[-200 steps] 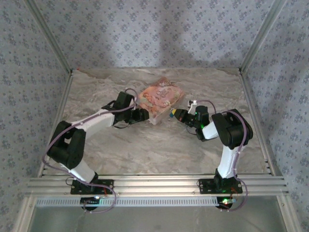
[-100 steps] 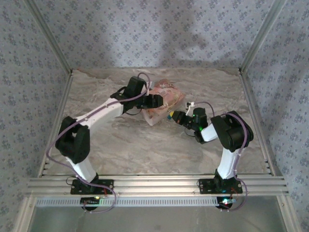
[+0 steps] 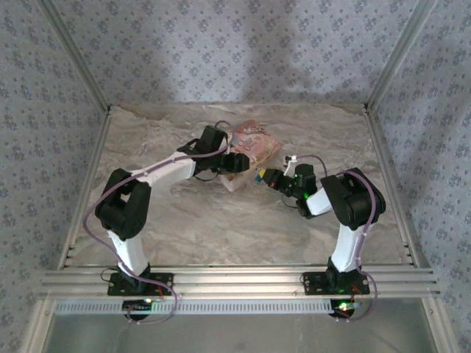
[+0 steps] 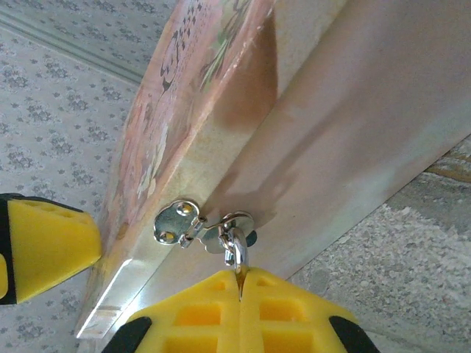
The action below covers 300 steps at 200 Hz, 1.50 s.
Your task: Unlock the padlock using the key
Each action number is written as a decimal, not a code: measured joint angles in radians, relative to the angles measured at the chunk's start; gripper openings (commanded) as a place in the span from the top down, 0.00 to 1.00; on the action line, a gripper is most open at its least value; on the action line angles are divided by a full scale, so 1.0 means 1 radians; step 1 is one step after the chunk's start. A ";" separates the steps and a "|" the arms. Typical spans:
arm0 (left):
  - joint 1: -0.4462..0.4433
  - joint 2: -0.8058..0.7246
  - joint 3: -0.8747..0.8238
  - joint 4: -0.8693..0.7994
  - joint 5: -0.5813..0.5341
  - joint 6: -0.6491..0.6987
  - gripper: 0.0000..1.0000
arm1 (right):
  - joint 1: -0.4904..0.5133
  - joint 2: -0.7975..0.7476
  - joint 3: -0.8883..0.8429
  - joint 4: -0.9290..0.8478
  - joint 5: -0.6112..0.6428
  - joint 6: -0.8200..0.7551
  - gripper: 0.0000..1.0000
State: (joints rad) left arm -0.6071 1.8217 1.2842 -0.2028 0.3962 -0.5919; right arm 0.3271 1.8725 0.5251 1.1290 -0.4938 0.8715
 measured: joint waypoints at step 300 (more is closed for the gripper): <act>0.000 -0.083 -0.176 0.208 -0.008 -0.004 0.41 | -0.033 0.108 0.089 0.065 -0.050 -0.015 1.00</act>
State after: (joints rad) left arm -0.6067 1.7386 1.1080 0.0055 0.3882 -0.5957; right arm 0.2939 1.9808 0.6140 1.1942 -0.5438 0.8566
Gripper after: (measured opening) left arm 0.585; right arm 0.061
